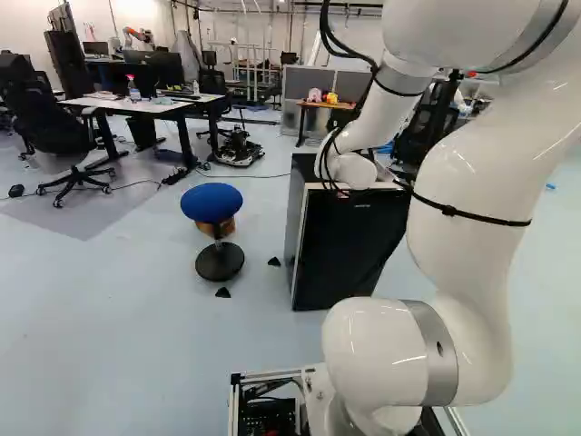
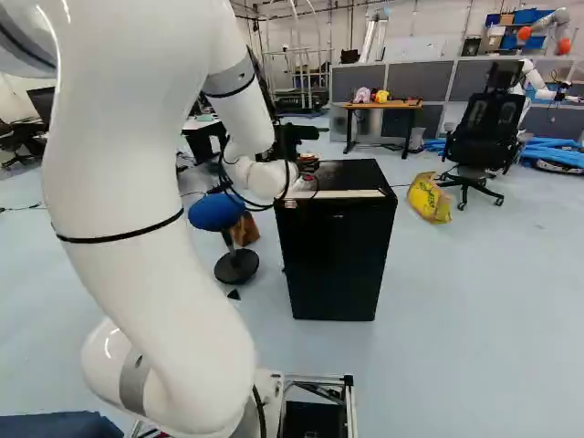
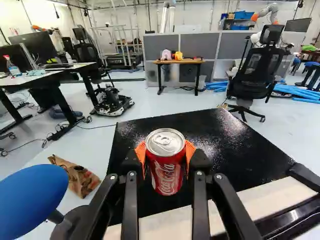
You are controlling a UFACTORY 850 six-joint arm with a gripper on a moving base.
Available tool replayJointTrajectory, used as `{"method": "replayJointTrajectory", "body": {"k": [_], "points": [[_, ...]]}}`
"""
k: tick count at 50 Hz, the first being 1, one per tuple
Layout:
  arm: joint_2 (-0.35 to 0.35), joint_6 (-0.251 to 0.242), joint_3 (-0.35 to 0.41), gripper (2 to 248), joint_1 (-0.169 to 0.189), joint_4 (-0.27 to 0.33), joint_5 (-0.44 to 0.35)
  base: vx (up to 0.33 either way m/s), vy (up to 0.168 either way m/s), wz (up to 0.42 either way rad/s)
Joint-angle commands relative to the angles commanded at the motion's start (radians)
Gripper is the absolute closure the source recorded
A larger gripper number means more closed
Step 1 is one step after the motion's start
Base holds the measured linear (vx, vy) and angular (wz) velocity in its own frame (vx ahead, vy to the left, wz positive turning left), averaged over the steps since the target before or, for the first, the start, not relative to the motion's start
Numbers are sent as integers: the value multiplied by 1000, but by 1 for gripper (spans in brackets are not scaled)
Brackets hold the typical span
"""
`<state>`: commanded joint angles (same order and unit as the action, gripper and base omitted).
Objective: Grab a drink from the fridge
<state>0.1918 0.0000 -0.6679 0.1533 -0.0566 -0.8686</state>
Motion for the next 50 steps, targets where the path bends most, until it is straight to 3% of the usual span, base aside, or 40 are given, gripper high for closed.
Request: {"method": "replayJointTrajectory", "body": {"k": [50], "points": [[-308, 0, 379, 153, -100, 37, -3, 0, 0, 0]]}}
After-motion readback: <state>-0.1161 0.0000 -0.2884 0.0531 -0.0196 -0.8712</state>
